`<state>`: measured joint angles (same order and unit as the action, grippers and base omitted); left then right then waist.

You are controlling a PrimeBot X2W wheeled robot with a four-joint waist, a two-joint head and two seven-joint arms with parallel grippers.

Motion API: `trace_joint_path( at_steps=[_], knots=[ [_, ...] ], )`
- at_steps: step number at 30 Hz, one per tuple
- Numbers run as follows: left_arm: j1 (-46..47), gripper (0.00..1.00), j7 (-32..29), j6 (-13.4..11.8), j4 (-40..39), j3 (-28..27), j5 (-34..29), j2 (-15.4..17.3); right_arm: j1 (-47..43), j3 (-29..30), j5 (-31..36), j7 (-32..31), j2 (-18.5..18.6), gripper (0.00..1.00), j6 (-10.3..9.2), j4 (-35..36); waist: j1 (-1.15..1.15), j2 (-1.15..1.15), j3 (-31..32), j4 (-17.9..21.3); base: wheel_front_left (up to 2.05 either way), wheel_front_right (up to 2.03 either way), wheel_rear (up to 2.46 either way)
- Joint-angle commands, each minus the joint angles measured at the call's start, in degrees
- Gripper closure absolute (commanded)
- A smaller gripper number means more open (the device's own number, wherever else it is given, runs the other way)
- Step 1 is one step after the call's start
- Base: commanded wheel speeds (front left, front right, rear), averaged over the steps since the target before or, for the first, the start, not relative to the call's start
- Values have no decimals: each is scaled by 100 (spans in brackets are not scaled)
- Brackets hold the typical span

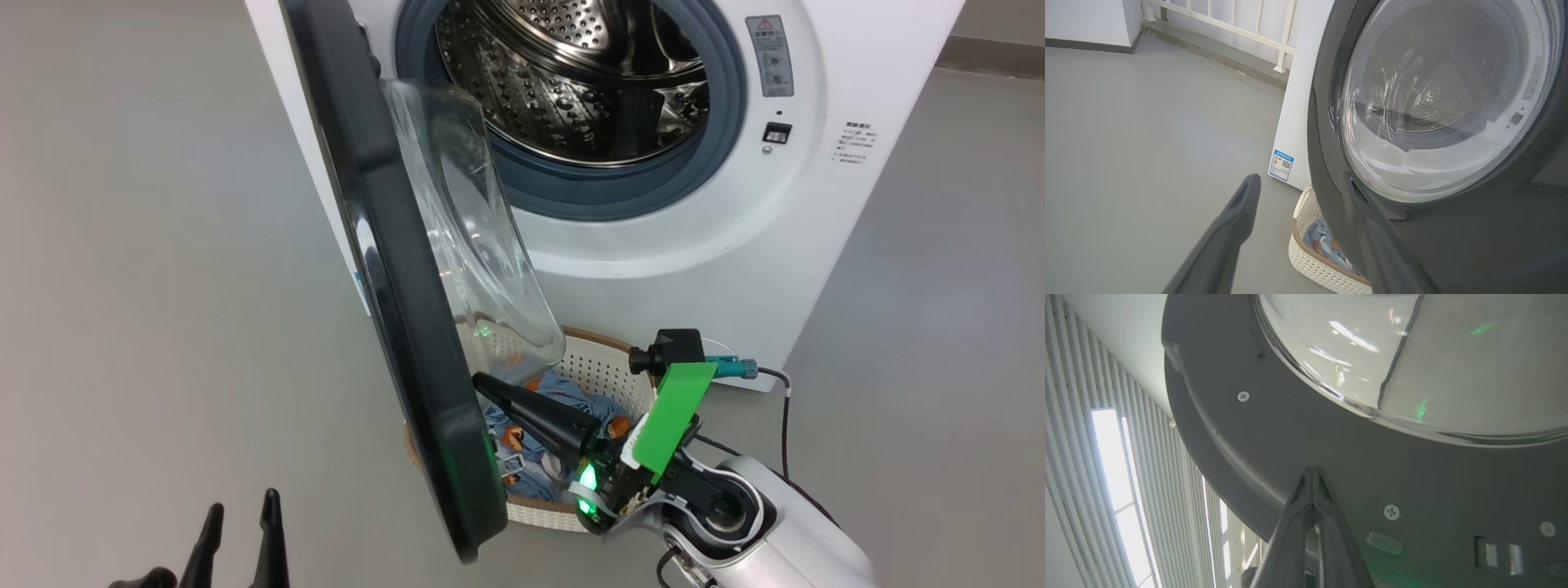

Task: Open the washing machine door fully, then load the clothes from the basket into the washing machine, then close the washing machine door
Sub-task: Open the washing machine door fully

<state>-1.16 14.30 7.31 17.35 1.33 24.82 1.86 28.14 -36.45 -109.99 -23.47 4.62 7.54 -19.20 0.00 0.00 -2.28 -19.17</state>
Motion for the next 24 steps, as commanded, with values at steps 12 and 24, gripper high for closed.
trace_joint_path(
  at_steps=[12,24],
  knots=[
    [116,0,70,12,-146,-403,-87,102,-269,440,2240,1247,15,0,-5,1475,0,0,-19,522,0,0,0],
    [78,0,70,-23,-145,-528,-163,102,-579,-320,4377,3823,1591,0,-5,1554,0,0,-12,1005,0,0,0]
  ],
)
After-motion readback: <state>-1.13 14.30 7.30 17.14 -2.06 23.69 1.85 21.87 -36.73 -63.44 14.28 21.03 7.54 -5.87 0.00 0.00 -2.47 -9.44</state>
